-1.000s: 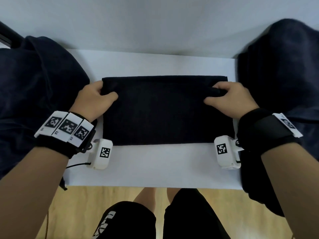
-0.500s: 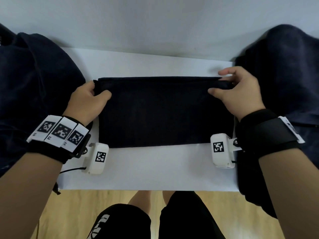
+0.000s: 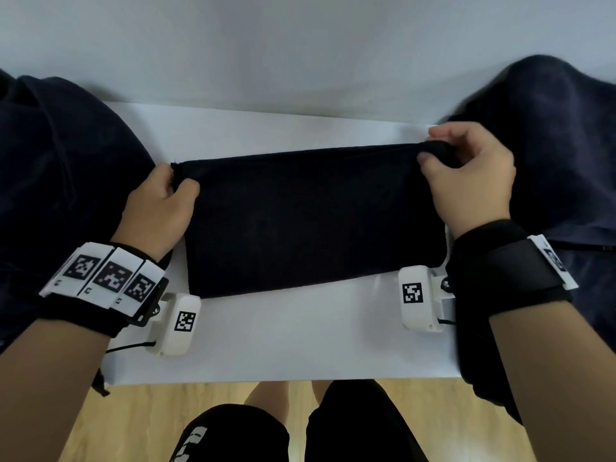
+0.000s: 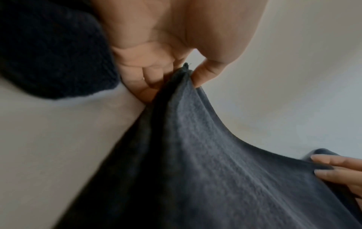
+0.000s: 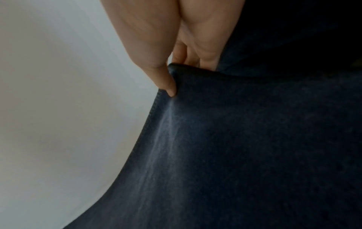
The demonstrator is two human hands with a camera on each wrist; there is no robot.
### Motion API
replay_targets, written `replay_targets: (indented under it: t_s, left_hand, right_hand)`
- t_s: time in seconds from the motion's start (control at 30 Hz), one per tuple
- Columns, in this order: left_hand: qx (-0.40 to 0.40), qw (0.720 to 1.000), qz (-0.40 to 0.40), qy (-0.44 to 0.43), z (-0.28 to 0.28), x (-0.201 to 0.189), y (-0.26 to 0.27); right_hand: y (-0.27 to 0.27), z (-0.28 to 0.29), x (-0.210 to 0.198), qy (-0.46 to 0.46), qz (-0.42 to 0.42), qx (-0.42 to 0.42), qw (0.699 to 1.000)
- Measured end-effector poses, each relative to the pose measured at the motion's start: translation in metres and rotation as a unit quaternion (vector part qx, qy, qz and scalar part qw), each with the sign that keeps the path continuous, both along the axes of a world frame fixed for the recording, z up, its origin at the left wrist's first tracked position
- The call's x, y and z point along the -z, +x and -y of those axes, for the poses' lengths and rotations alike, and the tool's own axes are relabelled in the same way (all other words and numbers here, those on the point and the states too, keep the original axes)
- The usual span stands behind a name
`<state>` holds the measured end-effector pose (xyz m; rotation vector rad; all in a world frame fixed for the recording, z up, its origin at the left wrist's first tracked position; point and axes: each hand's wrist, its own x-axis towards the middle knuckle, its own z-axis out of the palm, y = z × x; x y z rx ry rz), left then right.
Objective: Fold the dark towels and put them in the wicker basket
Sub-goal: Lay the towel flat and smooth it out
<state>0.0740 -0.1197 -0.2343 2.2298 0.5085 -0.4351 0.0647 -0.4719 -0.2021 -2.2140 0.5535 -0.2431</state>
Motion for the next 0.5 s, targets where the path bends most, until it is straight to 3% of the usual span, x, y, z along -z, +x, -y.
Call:
replay_targets:
  t_s: [0.13, 0.3, 0.5]
  left_hand:
    - [-0.012, 1.000, 0.017, 0.005, 0.000, 0.002, -0.003]
    - [-0.011, 1.000, 0.018, 0.009, 0.000, 0.003, -0.001]
    - [0.005, 1.000, 0.012, 0.008, -0.002, 0.003, 0.000]
  right_hand:
    - [0.011, -0.001, 0.004, 0.025, 0.002, 0.011, 1.000]
    - [0.002, 0.001, 0.022, -0.079, -0.150, -0.002, 0.986]
    - [0.003, -0.001, 0.014, -0.090, -0.117, 0.031, 0.989]
